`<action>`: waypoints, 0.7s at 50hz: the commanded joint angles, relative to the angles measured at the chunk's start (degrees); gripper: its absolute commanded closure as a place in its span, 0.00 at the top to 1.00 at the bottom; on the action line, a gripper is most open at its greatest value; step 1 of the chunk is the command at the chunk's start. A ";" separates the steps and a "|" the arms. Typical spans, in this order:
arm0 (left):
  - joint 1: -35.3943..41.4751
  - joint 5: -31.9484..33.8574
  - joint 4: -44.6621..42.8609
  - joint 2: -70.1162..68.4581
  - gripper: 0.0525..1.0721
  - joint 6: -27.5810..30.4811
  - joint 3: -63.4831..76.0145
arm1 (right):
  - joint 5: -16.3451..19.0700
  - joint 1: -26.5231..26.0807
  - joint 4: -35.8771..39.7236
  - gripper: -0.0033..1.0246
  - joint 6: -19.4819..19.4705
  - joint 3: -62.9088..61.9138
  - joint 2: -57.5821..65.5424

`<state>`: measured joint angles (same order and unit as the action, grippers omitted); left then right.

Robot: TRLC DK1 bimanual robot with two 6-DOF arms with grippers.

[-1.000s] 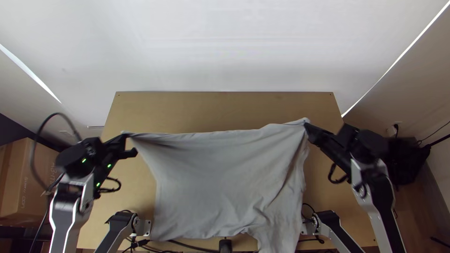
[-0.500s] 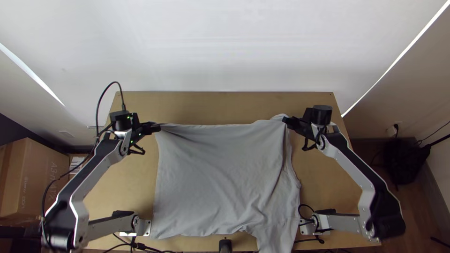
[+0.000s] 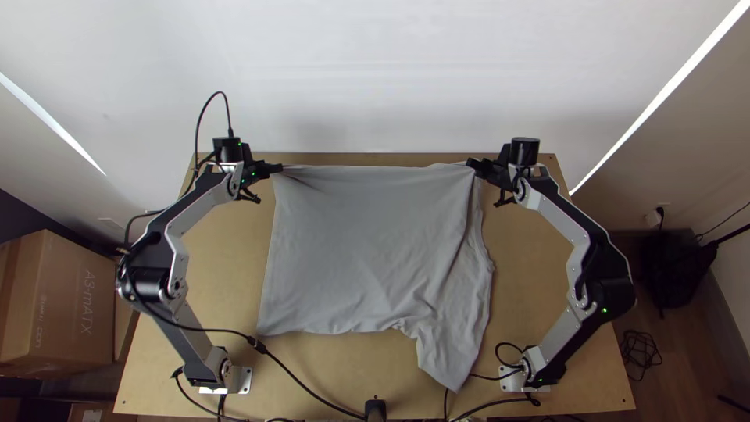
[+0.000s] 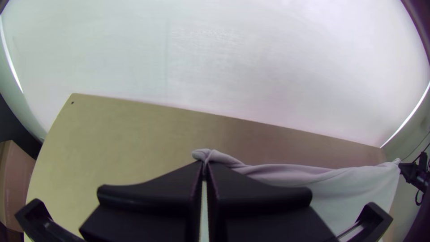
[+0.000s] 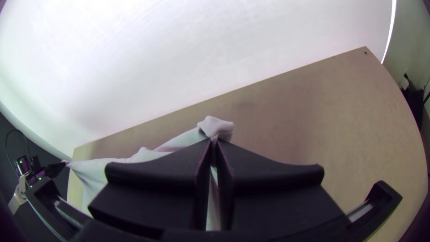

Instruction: Fold the t-shirt

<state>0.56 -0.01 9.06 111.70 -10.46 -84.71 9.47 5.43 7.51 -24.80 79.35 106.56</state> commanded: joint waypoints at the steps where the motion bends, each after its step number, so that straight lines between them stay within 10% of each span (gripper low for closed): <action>1: -1.61 -0.87 0.87 6.34 0.02 0.70 -7.40 | -2.36 -1.12 -1.09 0.03 0.98 6.08 5.32; 12: -1.52 -2.54 1.40 12.40 0.06 -0.44 -14.52 | -7.37 -0.69 -0.74 0.07 1.07 14.60 12.53; 14: -1.61 -2.89 1.40 12.40 0.30 -1.23 -15.05 | -8.33 -0.42 0.93 0.29 1.07 15.83 13.06; 17: -1.61 -2.80 2.63 12.49 1.00 -1.58 -16.02 | -8.86 -0.07 3.83 0.70 0.80 18.03 13.93; 21: -1.61 -3.24 4.83 12.31 0.95 -2.29 -18.13 | -9.12 0.11 10.25 0.97 0.80 23.13 15.60; 35: -2.93 -3.50 7.38 3.00 0.95 -3.25 -17.95 | -11.58 0.02 10.51 0.97 -0.87 20.14 5.94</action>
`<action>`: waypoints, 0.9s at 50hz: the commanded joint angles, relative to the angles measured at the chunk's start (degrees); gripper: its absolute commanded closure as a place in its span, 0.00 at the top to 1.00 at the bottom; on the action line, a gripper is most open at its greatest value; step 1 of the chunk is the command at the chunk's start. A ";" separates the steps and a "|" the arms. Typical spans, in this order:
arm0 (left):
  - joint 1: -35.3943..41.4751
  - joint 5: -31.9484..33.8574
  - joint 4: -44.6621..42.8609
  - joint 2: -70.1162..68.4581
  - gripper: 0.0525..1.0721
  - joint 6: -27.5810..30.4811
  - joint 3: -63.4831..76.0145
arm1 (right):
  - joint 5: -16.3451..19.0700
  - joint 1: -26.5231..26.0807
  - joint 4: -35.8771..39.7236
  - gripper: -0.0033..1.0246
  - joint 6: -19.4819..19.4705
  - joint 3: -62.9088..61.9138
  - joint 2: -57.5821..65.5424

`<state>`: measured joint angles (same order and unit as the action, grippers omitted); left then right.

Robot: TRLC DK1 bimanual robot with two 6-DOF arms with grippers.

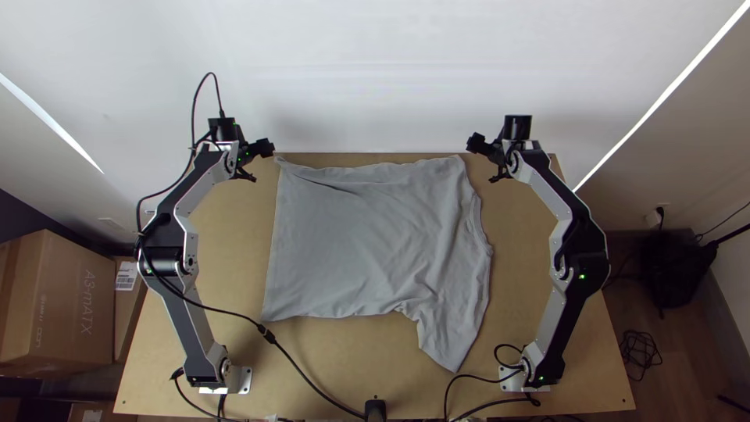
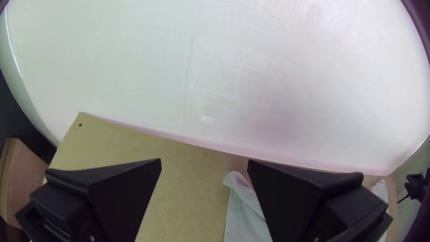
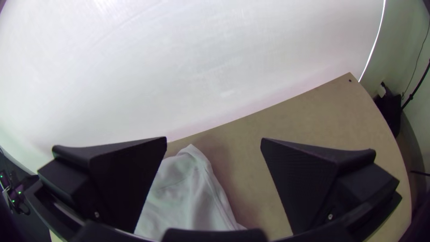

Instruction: Fold the t-shirt

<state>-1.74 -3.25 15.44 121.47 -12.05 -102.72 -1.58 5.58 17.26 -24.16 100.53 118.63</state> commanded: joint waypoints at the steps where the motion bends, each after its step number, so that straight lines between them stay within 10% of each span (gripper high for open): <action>1: -0.72 -0.18 1.43 -8.09 0.95 -1.74 0.50 | -0.52 -0.14 1.03 0.97 -1.85 -1.48 -7.53; 22: -0.02 2.10 10.57 -36.57 0.95 -3.59 16.14 | 5.01 -1.81 30.03 0.96 -6.51 -12.73 -34.34; 45: 3.58 3.69 18.13 -64.25 0.95 -3.24 38.38 | 12.40 -1.89 38.47 0.84 -5.37 -45.07 -66.07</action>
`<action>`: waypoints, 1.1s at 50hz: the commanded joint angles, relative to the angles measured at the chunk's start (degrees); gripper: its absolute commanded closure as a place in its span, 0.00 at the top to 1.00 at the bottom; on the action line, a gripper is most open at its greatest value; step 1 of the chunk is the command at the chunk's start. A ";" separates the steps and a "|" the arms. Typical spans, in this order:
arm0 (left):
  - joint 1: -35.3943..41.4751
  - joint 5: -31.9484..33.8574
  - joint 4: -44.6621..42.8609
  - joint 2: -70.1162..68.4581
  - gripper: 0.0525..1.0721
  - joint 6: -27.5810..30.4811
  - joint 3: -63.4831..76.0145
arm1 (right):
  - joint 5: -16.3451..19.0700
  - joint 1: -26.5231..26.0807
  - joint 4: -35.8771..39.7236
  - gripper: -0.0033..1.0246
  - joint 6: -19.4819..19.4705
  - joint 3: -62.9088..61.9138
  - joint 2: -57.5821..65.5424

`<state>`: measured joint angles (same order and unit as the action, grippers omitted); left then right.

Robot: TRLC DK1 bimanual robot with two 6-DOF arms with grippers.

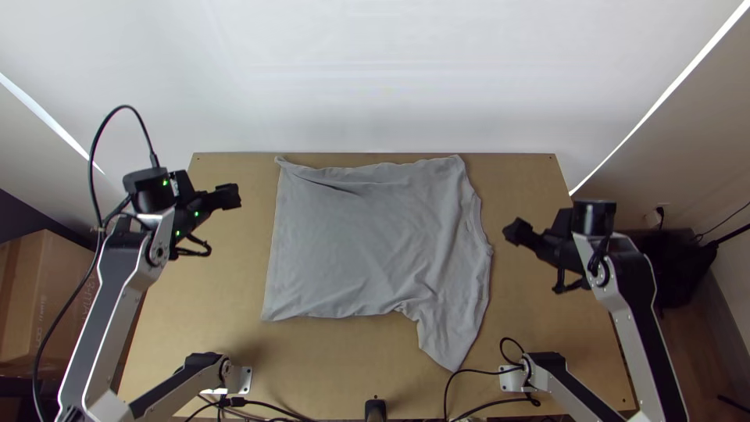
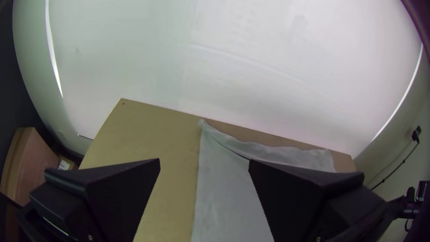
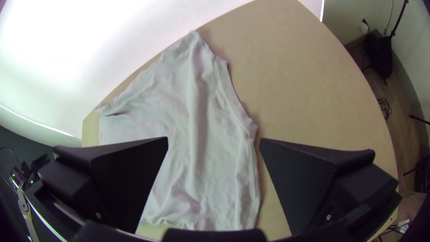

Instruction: Fold the t-shirt

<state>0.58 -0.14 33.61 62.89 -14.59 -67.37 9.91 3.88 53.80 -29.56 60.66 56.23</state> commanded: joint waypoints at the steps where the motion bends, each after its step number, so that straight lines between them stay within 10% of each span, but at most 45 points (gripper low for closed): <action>1: 1.53 0.58 -0.03 -6.64 0.95 -0.70 3.48 | 0.99 -0.19 1.92 0.84 0.03 -6.52 -4.64; 14: 2.50 1.81 4.54 -12.80 0.95 0.18 5.41 | 3.10 -0.28 2.98 0.66 -0.41 -18.21 -10.35; 55: 1.27 1.72 3.48 -12.09 0.95 2.28 6.20 | 6.35 1.13 -3.70 0.66 4.34 -27.00 9.16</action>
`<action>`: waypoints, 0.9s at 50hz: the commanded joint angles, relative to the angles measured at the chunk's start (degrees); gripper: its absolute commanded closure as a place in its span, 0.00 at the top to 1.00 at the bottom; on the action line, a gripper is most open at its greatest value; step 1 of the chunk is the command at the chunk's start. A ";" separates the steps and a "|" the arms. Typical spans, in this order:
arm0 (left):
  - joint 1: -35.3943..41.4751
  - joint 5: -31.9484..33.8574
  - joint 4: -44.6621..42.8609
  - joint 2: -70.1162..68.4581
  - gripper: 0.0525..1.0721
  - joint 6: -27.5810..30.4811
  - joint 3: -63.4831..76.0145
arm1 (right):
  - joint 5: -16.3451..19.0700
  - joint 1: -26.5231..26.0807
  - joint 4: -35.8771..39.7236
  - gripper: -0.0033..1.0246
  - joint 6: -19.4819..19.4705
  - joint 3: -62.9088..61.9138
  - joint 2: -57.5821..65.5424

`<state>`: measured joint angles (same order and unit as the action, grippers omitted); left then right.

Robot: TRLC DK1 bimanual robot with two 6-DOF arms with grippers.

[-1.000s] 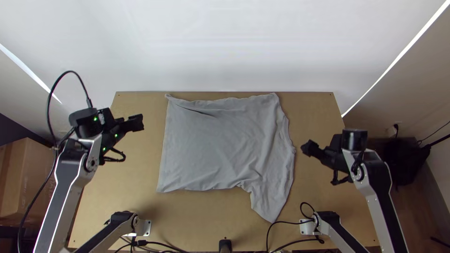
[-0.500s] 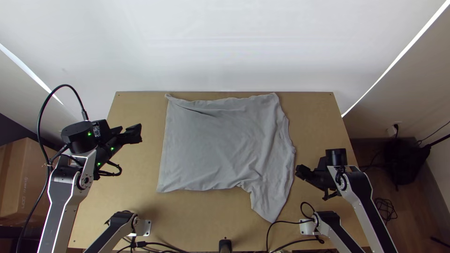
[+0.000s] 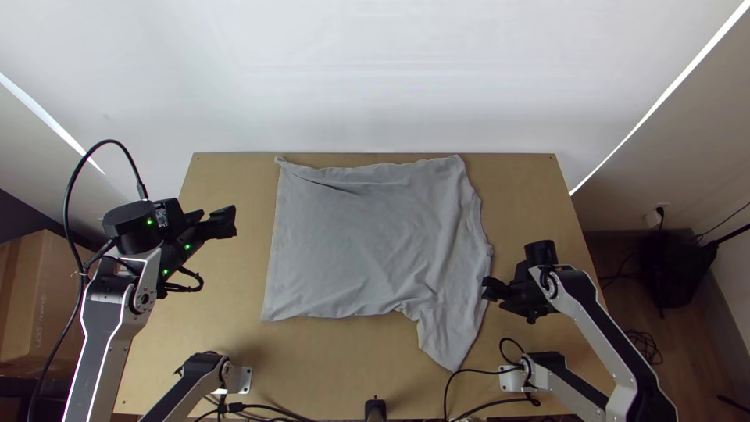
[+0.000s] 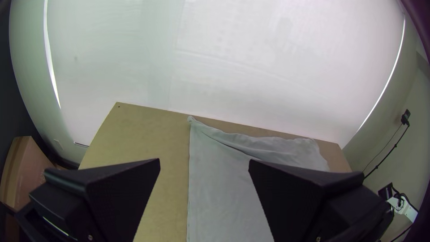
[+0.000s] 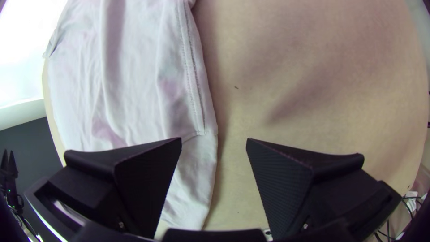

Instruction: Fold the t-shirt

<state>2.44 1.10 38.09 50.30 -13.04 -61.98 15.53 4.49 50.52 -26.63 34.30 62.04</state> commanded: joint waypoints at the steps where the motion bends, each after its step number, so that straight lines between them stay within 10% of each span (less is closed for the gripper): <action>1: -0.59 0.48 -1.08 0.50 0.95 0.82 0.80 | 0.91 0.52 -0.60 0.66 1.67 -0.55 3.70; 14: -1.65 0.57 -1.17 1.20 0.95 1.88 0.89 | 1.87 2.72 -2.97 0.65 1.67 0.06 9.41; 28: -1.47 0.65 4.01 4.10 0.95 9.96 3.62 | 1.61 2.72 -10.71 0.02 2.02 -1.87 9.85; 45: -3.49 5.05 14.82 7.62 0.95 28.51 13.11 | 1.43 2.19 -10.80 0.03 1.94 -0.91 6.69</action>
<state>-0.47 5.34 50.22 55.90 8.80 -51.86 17.39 6.94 39.88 -25.02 34.00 70.41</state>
